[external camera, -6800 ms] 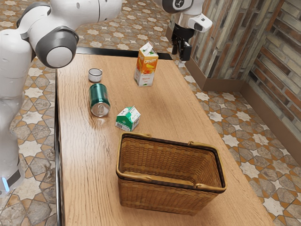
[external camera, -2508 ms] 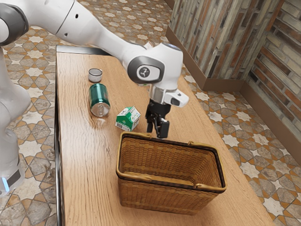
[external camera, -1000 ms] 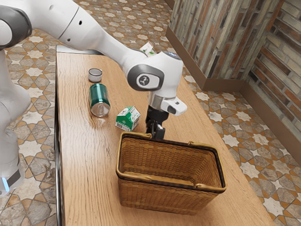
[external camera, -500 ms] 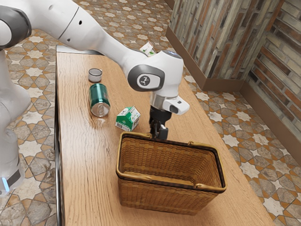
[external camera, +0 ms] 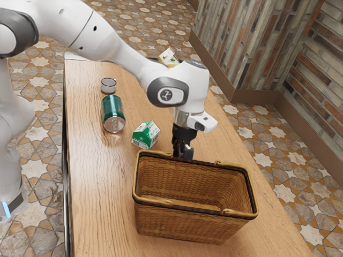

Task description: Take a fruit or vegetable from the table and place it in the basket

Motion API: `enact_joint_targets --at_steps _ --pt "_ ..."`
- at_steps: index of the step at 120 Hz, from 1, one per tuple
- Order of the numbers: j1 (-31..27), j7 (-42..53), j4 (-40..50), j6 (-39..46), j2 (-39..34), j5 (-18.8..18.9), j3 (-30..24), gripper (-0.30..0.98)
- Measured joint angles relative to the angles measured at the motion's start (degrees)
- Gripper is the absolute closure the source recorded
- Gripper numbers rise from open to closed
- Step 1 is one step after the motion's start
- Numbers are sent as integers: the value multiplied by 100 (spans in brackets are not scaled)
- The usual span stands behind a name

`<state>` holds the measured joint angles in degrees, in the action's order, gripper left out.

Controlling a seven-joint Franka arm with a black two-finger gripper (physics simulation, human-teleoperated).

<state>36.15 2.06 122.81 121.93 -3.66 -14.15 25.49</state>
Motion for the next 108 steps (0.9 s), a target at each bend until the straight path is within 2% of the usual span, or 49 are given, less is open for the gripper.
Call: enact_joint_targets --at_steps 94,102,108 --pt "-4 92 -79 23 149 -12 0 0" --pt "-2 93 -73 23 155 -17 0 4" --pt "-1 93 -67 23 156 -19 0 13"
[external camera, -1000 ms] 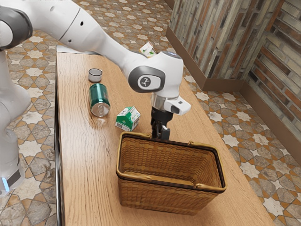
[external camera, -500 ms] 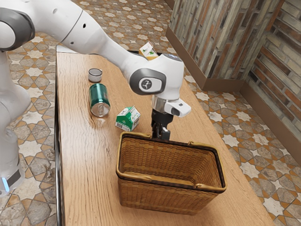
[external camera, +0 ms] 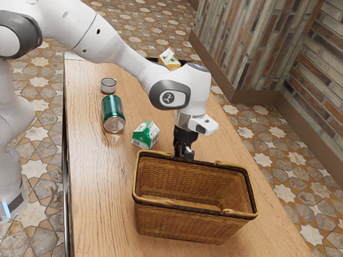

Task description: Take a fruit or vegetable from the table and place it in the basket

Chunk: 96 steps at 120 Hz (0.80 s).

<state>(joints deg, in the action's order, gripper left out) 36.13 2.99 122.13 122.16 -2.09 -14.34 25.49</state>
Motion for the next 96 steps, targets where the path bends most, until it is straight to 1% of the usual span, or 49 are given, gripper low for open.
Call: enact_joint_targets --at_steps 5,11,21,25,37,71,96 --pt "-5 -4 3 1 0 6 -3 19" --pt "-20 -15 5 5 4 -4 -8 24" --pt "-49 -37 6 13 8 -13 -15 27" --pt "-58 -47 6 15 6 -12 -16 26" --pt "-69 -80 4 23 4 2 -20 33" --pt "-6 -209 -8 -32 -66 75 -56 39" --pt "-40 -290 -7 -141 -106 101 -26 39"
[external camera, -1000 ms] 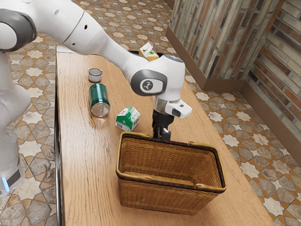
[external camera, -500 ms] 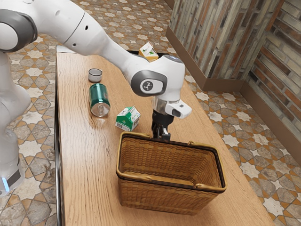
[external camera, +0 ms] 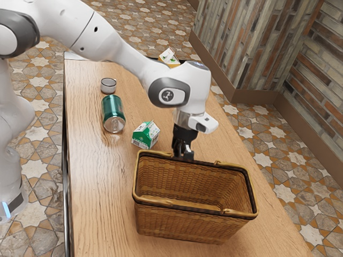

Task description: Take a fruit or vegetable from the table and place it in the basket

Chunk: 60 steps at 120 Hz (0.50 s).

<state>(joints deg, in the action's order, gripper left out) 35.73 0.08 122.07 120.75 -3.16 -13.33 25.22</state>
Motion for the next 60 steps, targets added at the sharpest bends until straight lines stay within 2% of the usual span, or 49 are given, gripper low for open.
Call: enact_joint_targets --at_steps 60 --pt "-10 -132 8 -194 -139 159 49 39"
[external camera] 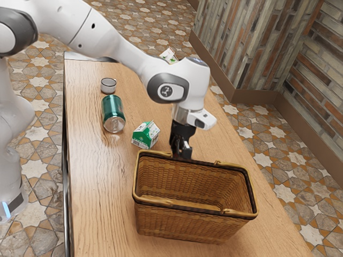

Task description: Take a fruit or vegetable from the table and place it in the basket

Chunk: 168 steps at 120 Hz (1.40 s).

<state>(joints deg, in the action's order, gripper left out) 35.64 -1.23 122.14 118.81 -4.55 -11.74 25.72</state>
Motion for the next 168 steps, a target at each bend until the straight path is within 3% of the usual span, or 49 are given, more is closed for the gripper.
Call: enact_joint_targets --at_steps 66,92,138,168 --pt "-19 -187 -12 -444 -245 527 210 35" --pt "-9 -289 -444 -766 -246 810 195 35" --pt "-19 -556 -2141 -2147 -179 1519 -2 35" --pt "-23 -702 -3609 -2906 540 1696 -679 40"
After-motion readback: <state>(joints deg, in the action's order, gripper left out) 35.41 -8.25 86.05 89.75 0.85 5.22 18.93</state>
